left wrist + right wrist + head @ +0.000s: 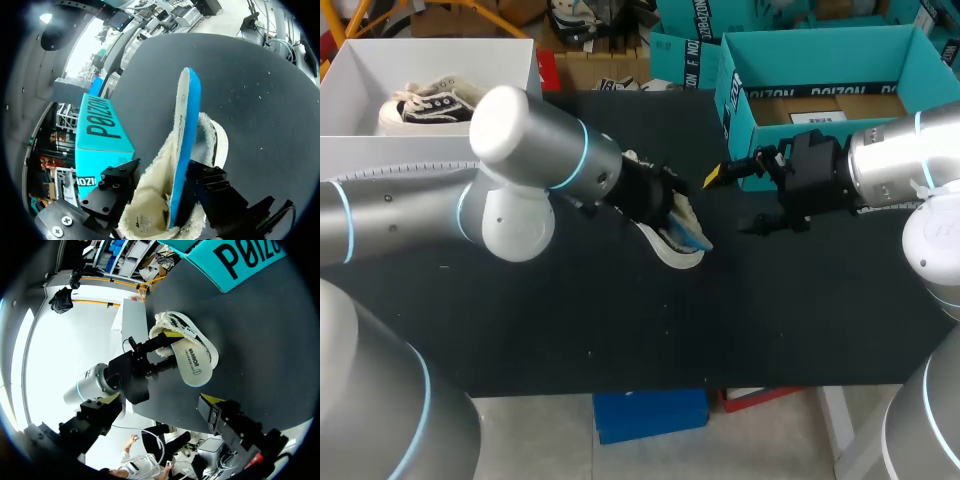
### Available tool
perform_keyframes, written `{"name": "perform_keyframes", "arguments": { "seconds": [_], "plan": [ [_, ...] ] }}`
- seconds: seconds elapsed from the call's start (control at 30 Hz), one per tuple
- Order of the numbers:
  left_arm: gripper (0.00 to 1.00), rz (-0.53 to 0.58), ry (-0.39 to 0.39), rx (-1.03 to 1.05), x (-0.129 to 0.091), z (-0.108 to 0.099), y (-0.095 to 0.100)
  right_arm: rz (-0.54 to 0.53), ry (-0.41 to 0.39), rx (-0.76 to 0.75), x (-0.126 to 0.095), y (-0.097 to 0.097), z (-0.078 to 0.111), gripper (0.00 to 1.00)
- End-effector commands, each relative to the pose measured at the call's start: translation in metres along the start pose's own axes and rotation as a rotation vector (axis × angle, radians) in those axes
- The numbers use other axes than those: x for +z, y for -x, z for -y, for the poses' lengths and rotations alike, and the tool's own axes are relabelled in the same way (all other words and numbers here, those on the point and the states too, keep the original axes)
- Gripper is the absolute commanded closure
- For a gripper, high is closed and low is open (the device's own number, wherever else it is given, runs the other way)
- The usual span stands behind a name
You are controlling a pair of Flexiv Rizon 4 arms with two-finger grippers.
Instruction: Take the shoe out of the shoebox, open the shoe tongue, remove and reinsert the insole, then place the shoe into the shoebox
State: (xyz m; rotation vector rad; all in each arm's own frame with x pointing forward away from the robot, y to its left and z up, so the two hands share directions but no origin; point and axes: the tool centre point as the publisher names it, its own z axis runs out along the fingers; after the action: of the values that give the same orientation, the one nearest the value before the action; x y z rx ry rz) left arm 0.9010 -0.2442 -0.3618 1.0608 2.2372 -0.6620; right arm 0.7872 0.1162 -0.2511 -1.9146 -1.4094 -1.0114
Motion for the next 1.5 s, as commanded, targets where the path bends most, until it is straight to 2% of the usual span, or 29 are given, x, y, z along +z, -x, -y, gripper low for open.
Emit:
{"name": "perform_keyframes", "arguments": {
  "seconds": [0.03, 0.07, 0.17, 0.2, 0.37, 0.43, 0.53, 0.57, 0.7, 0.83, 1.5],
  "plan": [
    [0.00, 0.004, -0.030, 0.016, -0.005, 0.005, 0.003, 0.001, 0.000, 0.001, 0.001, -0.001, 0.000, 0.00],
    [0.08, 0.003, -0.038, 0.018, -0.005, 0.007, 0.004, 0.001, 0.000, 0.001, 0.001, -0.001, 0.000, 0.00],
    [0.51, -0.004, -0.049, 0.032, -0.006, 0.010, 0.005, 0.001, 0.000, 0.001, 0.001, -0.001, 0.000, 0.00],
    [0.52, -0.009, -0.053, 0.038, -0.007, 0.011, 0.005, 0.001, 0.000, 0.001, 0.001, -0.001, 0.000, 0.00],
    [0.73, -0.029, -0.064, 0.054, -0.009, 0.012, 0.002, 0.001, 0.000, 0.001, 0.001, -0.001, 0.000, 0.00],
    [0.76, -0.041, -0.070, 0.059, -0.009, 0.013, 0.001, 0.001, 0.000, 0.001, 0.001, -0.001, 0.000, 0.00],
    [0.96, -0.057, -0.099, 0.048, -0.010, 0.015, -0.002, 0.001, 0.000, 0.001, 0.001, -0.001, 0.000, 0.00],
    [1.00, -0.064, -0.107, 0.045, -0.009, 0.016, -0.003, 0.001, 0.000, 0.001, 0.001, -0.001, 0.000, 0.00],
    [1.00, -0.105, -0.132, 0.054, -0.008, 0.020, -0.008, 0.001, 0.000, 0.001, 0.001, -0.001, 0.000, 0.00],
    [1.00, -0.107, -0.120, 0.068, -0.003, 0.019, -0.012, 0.001, 0.000, 0.001, 0.001, -0.001, 0.000, 0.00],
    [1.00, -0.119, 0.069, 0.047, 0.000, -0.021, -0.017, 0.001, 0.000, 0.001, 0.001, -0.001, 0.000, 0.00]
  ]
}}
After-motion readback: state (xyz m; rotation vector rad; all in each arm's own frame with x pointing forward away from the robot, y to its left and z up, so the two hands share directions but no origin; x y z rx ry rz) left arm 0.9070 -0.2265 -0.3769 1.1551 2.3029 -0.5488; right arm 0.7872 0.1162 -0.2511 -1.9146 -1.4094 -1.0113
